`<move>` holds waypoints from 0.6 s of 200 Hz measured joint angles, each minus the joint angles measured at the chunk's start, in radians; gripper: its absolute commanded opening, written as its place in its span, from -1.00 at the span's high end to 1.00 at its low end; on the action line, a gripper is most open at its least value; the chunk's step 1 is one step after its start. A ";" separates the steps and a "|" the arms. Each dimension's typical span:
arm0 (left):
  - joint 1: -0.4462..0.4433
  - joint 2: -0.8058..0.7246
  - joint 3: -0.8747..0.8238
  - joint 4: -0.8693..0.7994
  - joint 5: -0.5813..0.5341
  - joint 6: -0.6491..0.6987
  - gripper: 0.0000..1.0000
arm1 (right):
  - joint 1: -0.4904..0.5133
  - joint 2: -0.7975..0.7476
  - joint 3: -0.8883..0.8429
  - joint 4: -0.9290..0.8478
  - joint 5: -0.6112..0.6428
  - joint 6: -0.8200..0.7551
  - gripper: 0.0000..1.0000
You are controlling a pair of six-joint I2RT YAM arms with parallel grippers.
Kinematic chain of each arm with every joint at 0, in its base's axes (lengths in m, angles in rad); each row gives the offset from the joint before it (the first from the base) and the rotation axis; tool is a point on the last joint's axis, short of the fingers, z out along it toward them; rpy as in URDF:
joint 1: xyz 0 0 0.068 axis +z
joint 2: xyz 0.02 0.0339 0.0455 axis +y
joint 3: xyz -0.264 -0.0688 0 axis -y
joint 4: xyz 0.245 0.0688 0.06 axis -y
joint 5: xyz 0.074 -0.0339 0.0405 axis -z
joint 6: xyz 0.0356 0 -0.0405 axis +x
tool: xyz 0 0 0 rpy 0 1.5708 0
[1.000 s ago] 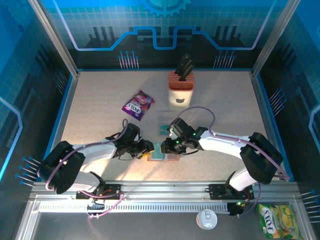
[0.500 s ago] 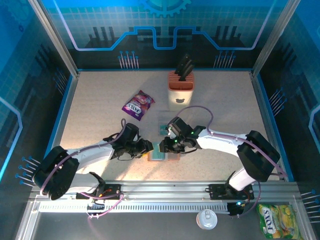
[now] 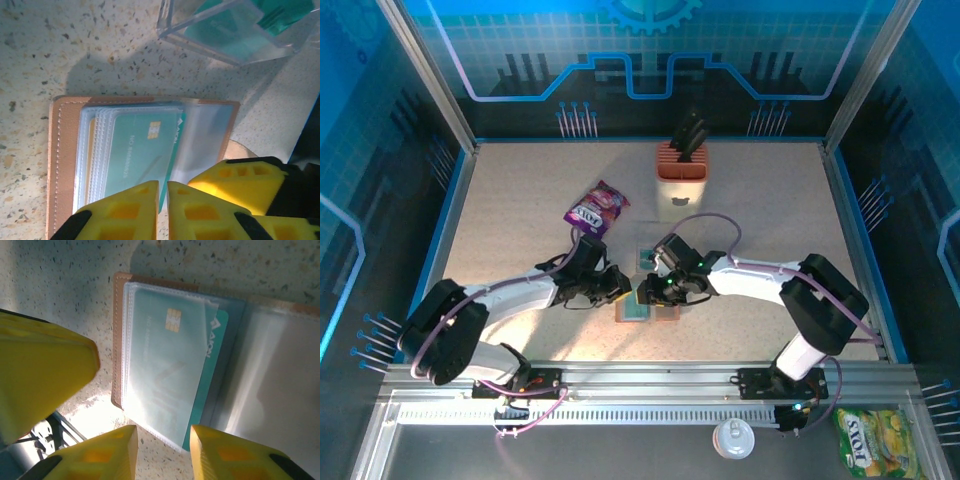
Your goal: Take the credit cards out of the card holder
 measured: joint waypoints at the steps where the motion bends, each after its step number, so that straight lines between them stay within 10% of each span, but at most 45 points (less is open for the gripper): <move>1: 0.000 0.001 0.000 0.000 0.000 0.000 0.75 | 0.000 0.001 0.000 0.000 0.000 0.000 0.33; 120: -0.009 0.047 0.009 -0.012 0.005 0.005 0.78 | -0.020 0.069 0.000 0.066 -0.031 0.004 0.35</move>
